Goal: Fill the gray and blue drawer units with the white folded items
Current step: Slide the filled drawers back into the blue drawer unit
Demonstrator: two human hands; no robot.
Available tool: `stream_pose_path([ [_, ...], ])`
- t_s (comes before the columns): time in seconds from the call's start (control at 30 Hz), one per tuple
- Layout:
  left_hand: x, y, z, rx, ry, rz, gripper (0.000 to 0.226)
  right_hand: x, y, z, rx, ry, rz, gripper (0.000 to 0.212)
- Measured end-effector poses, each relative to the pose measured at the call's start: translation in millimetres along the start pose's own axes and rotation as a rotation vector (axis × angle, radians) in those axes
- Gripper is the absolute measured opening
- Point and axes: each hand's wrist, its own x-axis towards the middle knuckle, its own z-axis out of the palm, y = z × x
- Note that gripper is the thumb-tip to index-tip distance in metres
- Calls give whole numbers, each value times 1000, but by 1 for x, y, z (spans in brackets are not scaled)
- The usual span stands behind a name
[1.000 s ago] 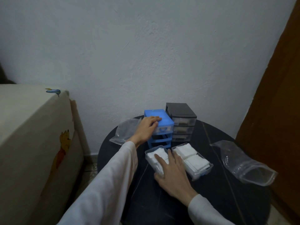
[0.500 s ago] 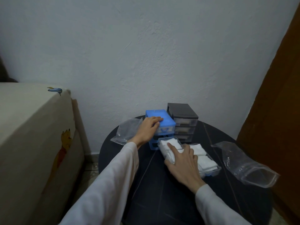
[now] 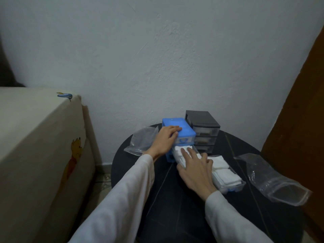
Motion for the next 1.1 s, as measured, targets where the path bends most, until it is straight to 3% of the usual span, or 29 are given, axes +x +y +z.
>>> stream_pose_path([
  [0.17, 0, 0, 0, 9, 6, -1, 35, 18, -6, 2, 37, -27, -25, 56],
  [0.27, 2, -1, 0, -5, 5, 2, 33, 17, 0, 2, 137, -38, -62, 74],
  [0.33, 3, -4, 1, -1, 1, 3, 33, 11, 7, 0, 142, -25, -132, 80],
  [0.53, 2, -4, 0, 0, 5, 10, 34, -3, 33, -8, 27, -74, -430, 68],
  [0.63, 1, -3, 1, 2, 0, 8, 34, 2, 37, -7, -29, -127, -498, 84],
  [0.7, 1, -3, 1, 5, -1, 3, 35, 10, 38, -6, -44, -130, -502, 78],
  [0.8, 2, -5, 1, 6, -5, -1, 34, 18, 36, -10, -98, -76, -501, 52],
  [0.93, 2, -6, 1, 3, -5, 6, 34, 23, 34, 0, -260, 196, -535, 63],
  [1.1, 2, -6, 1, 8, 8, 16, 34, 28, 30, 2, -287, 294, -539, 62],
])
